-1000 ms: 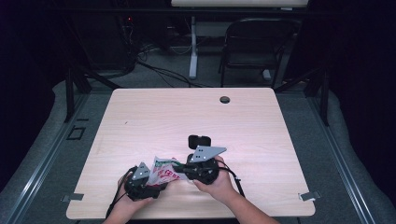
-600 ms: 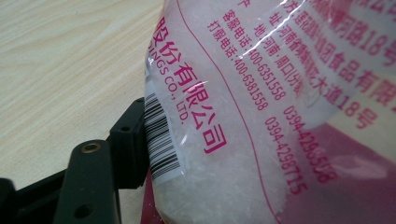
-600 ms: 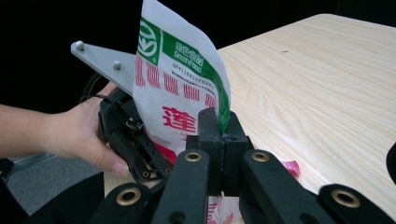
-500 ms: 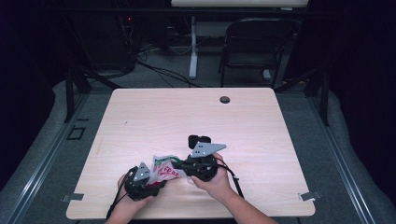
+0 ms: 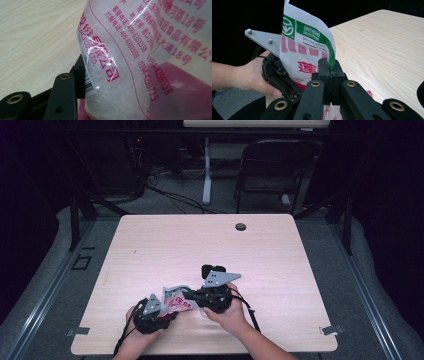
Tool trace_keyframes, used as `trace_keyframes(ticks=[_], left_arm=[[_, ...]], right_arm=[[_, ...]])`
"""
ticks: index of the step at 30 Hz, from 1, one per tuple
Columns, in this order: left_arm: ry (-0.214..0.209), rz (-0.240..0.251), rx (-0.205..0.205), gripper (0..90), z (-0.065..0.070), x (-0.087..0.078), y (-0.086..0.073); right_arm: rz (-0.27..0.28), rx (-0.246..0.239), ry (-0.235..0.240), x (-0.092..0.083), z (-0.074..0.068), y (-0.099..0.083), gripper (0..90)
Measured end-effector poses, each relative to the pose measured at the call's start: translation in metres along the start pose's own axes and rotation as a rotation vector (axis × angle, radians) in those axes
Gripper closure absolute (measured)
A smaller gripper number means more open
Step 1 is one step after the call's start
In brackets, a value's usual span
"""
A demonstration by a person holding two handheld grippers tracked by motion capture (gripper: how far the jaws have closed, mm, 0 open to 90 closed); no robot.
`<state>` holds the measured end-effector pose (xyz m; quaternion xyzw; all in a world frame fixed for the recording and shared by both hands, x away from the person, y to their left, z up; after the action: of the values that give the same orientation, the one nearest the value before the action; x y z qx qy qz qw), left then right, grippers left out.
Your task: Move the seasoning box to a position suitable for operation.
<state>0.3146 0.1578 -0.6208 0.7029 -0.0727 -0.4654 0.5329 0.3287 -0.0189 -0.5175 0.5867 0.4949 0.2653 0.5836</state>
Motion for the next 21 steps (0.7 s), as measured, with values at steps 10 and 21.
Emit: trace_keyframes(ticks=[10,21], left_arm=[[0.013,0.006,0.032,54.0,0.0008,-0.0022,0.003],[0.038,0.006,0.054,55.0,0.0009,-0.0055,0.0068]], right_arm=[[0.011,-0.006,0.005,-0.0034,-0.0025,0.0018,90.0],[0.012,-0.044,-0.005,-0.0059,-0.0046,0.0035,90.0]])
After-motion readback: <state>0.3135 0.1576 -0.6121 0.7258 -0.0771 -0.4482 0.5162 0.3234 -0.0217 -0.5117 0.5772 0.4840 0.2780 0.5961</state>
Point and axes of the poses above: each handheld gripper's, and its own axes: x roughly forward along the jaws, y roughly out of its top, z roughly to its right, the point moved 5 cm from there along x, roughly forward along the jaws, and after that the axes turned 7 degrees about z, right-handed, at the moved point
